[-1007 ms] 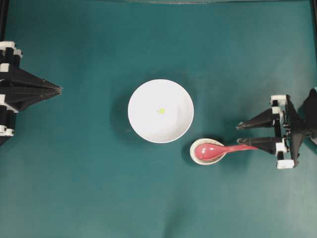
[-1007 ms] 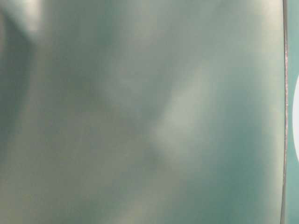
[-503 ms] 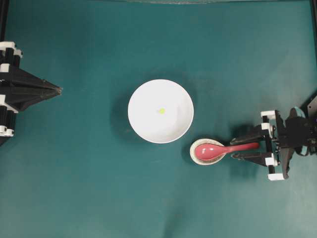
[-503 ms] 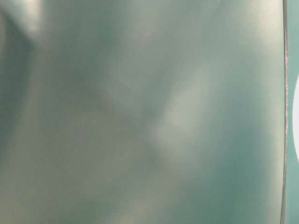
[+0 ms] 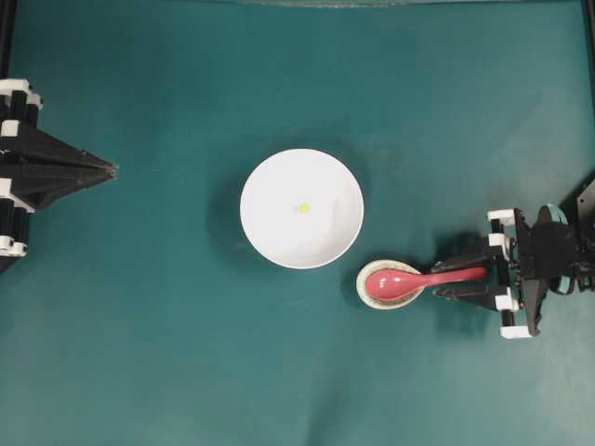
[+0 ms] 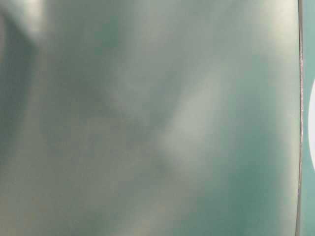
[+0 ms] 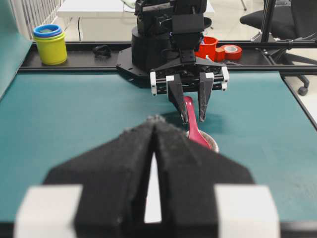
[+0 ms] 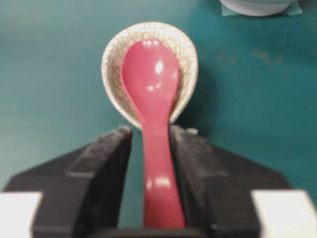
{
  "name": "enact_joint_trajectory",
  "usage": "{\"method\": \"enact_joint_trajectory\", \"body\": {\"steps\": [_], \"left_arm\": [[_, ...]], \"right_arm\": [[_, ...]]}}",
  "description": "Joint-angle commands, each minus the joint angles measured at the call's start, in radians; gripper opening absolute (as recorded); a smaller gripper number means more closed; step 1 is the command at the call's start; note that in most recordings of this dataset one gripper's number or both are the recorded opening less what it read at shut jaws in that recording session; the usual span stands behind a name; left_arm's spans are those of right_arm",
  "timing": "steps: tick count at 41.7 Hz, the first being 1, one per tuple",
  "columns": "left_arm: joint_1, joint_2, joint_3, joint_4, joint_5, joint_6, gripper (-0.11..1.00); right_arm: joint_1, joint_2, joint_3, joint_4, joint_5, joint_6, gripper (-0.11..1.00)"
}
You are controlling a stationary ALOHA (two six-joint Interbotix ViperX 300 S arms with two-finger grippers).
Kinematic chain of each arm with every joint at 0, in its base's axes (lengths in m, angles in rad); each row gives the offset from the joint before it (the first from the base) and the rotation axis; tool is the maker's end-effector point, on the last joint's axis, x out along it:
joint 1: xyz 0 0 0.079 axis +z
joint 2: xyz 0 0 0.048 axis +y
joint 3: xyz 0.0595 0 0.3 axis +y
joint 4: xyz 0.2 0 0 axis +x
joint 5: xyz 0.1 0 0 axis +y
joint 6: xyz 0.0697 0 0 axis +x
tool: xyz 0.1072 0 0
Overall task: Scoop the yellow hexagonal prism block from the bowl with a spoon using the right arm.
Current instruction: 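Close the right gripper on the red spoon handle, then lift the red spoon and carry it over the white bowl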
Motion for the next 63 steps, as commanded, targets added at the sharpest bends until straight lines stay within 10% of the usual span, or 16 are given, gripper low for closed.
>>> {"method": "enact_joint_trajectory", "body": {"steps": [1, 16, 36, 63], "left_arm": [[0.000, 0.005, -0.018, 0.002, -0.003, 0.000, 0.00], [0.000, 0.003, -0.018, 0.002, 0.025, 0.002, 0.00], [0.002, -0.002, -0.020, 0.003, 0.043, 0.002, 0.00], [0.000, -0.006, -0.021, 0.002, 0.051, 0.003, 0.00]], "right_arm": [[0.005, -0.011, -0.009, 0.002, 0.000, 0.002, 0.39], [-0.012, -0.150, -0.008, 0.002, 0.083, -0.018, 0.22], [-0.265, -0.529, -0.216, 0.002, 0.804, -0.282, 0.22], [-0.643, -0.517, -0.540, -0.061, 1.422, -0.327, 0.22]]}}
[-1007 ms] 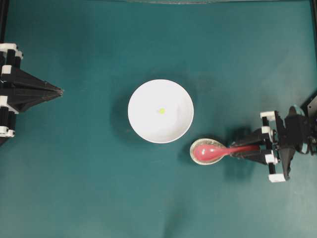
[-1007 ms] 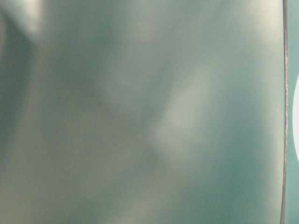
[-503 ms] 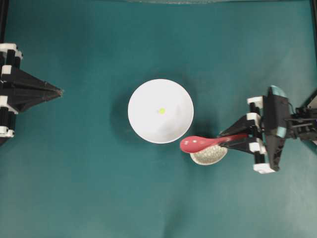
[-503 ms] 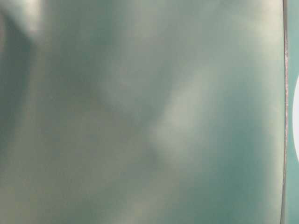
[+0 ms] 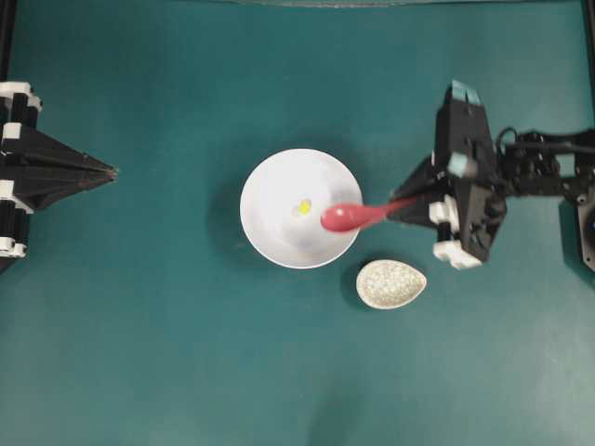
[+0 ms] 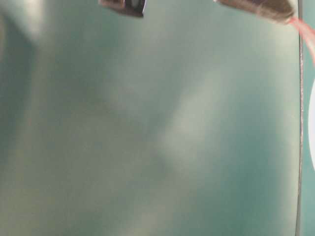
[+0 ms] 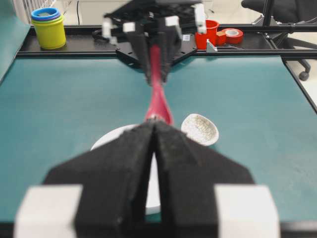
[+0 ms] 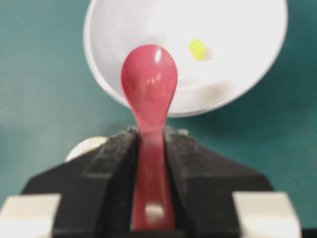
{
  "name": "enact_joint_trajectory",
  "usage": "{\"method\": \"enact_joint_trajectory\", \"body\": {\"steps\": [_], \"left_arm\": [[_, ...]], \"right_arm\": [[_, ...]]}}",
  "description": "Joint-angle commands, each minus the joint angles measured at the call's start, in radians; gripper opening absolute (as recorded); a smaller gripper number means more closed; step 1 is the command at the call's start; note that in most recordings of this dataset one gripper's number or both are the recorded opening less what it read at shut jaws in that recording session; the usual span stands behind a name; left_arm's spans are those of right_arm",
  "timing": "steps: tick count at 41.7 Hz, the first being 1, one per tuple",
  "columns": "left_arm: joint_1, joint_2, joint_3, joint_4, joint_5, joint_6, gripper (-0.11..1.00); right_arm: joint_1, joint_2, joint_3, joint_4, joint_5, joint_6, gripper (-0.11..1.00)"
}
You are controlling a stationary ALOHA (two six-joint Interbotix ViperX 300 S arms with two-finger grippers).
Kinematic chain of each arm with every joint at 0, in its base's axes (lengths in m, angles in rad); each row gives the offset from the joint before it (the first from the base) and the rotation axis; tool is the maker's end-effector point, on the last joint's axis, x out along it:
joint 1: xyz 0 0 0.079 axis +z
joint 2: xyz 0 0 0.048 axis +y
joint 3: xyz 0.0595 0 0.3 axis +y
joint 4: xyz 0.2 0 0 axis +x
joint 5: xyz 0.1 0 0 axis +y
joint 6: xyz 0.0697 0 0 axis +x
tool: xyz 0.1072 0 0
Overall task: Scoop the yellow hexagonal prism block from the bowl with a spoon using the right arm.
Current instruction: 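Lift the red spoon and carry it over the white bowl, then lower the spoon into the bowl beside the yellow block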
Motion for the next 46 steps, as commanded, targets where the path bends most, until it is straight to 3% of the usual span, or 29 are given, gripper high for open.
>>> {"method": "enact_joint_trajectory", "body": {"steps": [1, 13, 23, 35, 46], "left_arm": [[0.000, 0.005, -0.023, 0.002, -0.005, 0.002, 0.00], [0.000, 0.005, -0.023, 0.006, -0.005, 0.002, 0.00], [0.000, 0.003, -0.021, 0.008, -0.008, 0.002, 0.00], [0.000, 0.002, -0.023, 0.008, -0.003, 0.002, 0.00], [0.000, 0.002, -0.023, 0.008, -0.003, 0.003, 0.00]], "right_arm": [[-0.037, 0.011, -0.054, -0.005, 0.049, 0.002, 0.22], [-0.100, 0.144, -0.201, -0.009, 0.264, 0.006, 0.22], [-0.104, 0.258, -0.324, -0.071, 0.408, 0.020, 0.22], [-0.104, 0.308, -0.356, -0.118, 0.428, 0.058, 0.22], [-0.104, 0.342, -0.373, -0.121, 0.399, 0.055, 0.22]]}}
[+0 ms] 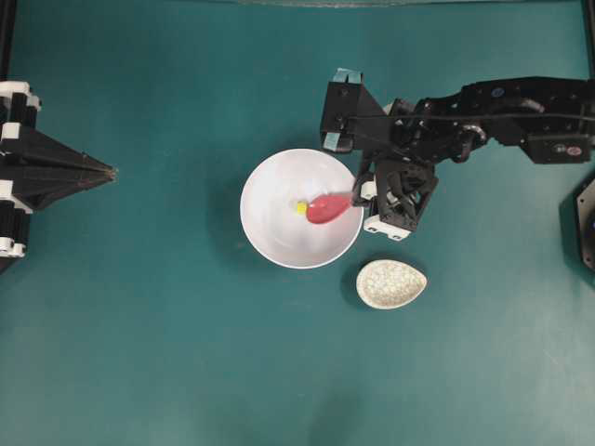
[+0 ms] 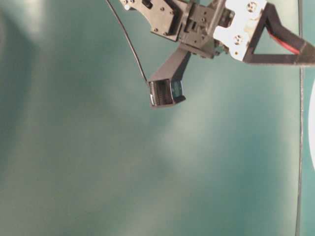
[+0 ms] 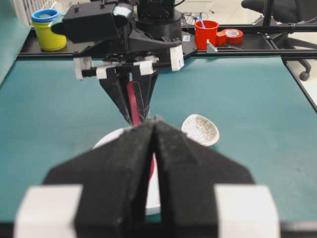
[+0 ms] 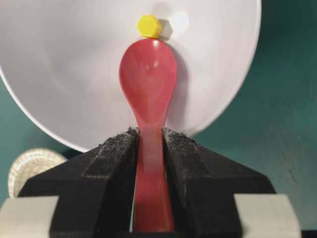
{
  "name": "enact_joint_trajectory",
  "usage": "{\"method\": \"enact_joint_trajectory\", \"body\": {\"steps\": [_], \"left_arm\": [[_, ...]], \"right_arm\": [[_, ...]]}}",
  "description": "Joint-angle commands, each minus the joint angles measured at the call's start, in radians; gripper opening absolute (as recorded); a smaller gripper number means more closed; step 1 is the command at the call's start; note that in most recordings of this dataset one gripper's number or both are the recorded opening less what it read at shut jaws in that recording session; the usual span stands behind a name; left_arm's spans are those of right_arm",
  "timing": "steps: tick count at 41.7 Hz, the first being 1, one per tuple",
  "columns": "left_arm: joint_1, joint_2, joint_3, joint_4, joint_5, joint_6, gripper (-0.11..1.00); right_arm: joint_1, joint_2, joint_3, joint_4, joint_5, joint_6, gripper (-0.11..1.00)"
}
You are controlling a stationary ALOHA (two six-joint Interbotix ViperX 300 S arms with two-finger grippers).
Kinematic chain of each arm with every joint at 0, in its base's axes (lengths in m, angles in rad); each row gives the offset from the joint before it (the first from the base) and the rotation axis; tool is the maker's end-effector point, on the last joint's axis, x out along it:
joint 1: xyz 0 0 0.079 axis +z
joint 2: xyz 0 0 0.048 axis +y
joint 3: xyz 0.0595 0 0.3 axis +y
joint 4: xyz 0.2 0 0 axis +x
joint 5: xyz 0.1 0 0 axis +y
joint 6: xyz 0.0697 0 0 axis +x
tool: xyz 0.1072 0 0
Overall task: Scoop the yellow hexagonal prism block from the bowl with a spoon using the right arm.
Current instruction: 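Lower the spoon into the bowl beside the yellow block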
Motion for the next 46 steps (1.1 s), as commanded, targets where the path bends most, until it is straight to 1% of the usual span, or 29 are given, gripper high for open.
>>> {"method": "enact_joint_trajectory", "body": {"steps": [1, 10, 28, 39, 46], "left_arm": [[0.000, 0.005, -0.023, 0.005, -0.005, 0.002, 0.00], [0.000, 0.005, -0.023, 0.005, -0.006, 0.002, 0.00], [0.002, 0.003, -0.023, 0.005, -0.005, 0.002, 0.00], [0.000, 0.002, -0.023, 0.005, -0.003, 0.003, 0.00], [0.000, 0.003, -0.023, 0.005, -0.003, 0.003, 0.00]], "right_arm": [[-0.002, -0.002, -0.025, -0.002, -0.015, -0.003, 0.22], [0.002, 0.021, -0.043, -0.002, -0.057, -0.008, 0.22], [0.002, 0.028, -0.044, 0.000, -0.166, -0.002, 0.22], [0.005, 0.028, -0.049, 0.008, -0.169, 0.003, 0.22], [0.005, 0.018, -0.083, 0.009, -0.169, 0.005, 0.22]]}}
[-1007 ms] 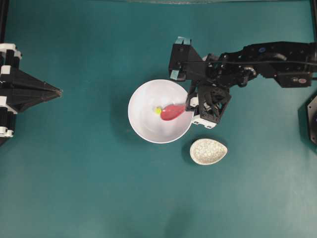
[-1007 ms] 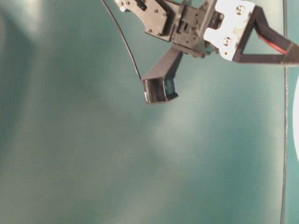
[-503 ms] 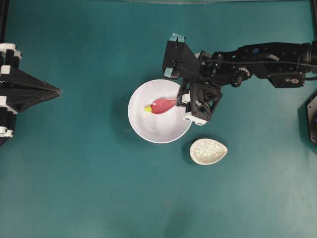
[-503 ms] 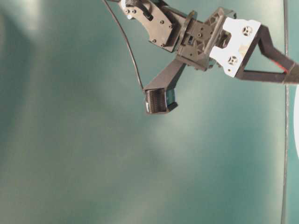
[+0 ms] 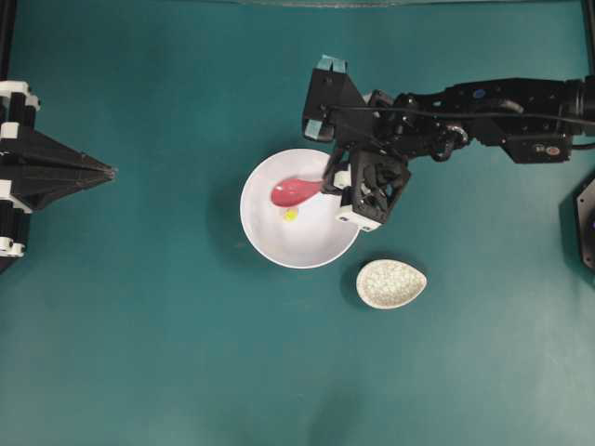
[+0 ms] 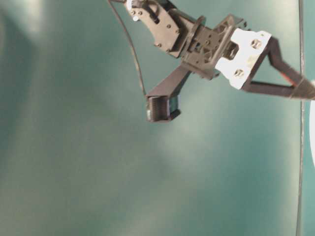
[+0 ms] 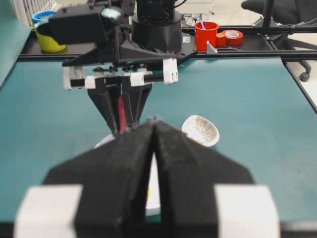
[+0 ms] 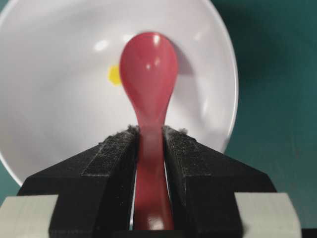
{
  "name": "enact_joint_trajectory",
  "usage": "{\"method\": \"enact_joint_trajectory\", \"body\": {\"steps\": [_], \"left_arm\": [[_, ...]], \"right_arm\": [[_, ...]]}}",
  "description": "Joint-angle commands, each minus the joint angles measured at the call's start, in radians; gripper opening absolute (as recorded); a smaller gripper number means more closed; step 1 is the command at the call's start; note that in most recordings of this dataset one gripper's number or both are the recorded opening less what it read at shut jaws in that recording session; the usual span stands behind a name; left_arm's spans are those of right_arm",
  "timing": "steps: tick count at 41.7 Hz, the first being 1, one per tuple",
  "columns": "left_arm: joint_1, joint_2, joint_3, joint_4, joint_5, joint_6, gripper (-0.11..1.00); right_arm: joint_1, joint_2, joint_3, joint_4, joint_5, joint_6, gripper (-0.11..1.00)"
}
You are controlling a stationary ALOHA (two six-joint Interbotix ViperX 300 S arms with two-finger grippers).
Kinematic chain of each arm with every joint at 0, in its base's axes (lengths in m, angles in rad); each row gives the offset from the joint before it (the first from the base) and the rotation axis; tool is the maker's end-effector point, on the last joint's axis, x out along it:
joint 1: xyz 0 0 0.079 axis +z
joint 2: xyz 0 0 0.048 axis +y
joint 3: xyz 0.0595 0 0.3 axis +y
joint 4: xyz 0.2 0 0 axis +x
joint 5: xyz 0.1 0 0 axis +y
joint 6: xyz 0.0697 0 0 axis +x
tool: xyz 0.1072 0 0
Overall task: Scoop the yellow hexagonal prism block from the bowl with a spoon using the right arm.
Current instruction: 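Lower the spoon into the bowl beside the yellow block, then slide the spoon bowl under the yellow block to scoop it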
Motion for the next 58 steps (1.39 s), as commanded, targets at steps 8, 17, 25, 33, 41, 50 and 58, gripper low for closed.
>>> {"method": "enact_joint_trajectory", "body": {"steps": [8, 17, 25, 33, 41, 50, 58], "left_arm": [[0.002, 0.005, -0.023, 0.003, -0.006, 0.002, 0.00], [0.002, 0.005, -0.023, 0.003, -0.006, 0.002, 0.00], [0.002, 0.005, -0.023, 0.003, -0.006, 0.002, 0.00], [0.000, 0.005, -0.023, 0.005, -0.006, 0.002, 0.00], [0.000, 0.005, -0.023, 0.005, -0.006, 0.002, 0.00], [0.002, 0.005, -0.023, 0.005, -0.006, 0.002, 0.00], [0.002, 0.000, -0.025, 0.005, -0.006, 0.002, 0.00]], "right_arm": [[0.003, -0.074, -0.063, 0.005, 0.044, 0.025, 0.22], [0.003, -0.140, -0.064, 0.005, 0.183, 0.086, 0.22], [0.005, -0.144, -0.060, 0.005, 0.308, 0.104, 0.22], [0.009, -0.127, -0.051, 0.003, 0.318, 0.104, 0.22], [0.015, -0.083, -0.048, 0.000, 0.318, 0.103, 0.22], [0.015, -0.044, -0.046, -0.002, 0.308, 0.097, 0.22], [0.018, -0.026, -0.048, -0.003, 0.267, 0.089, 0.22]]}}
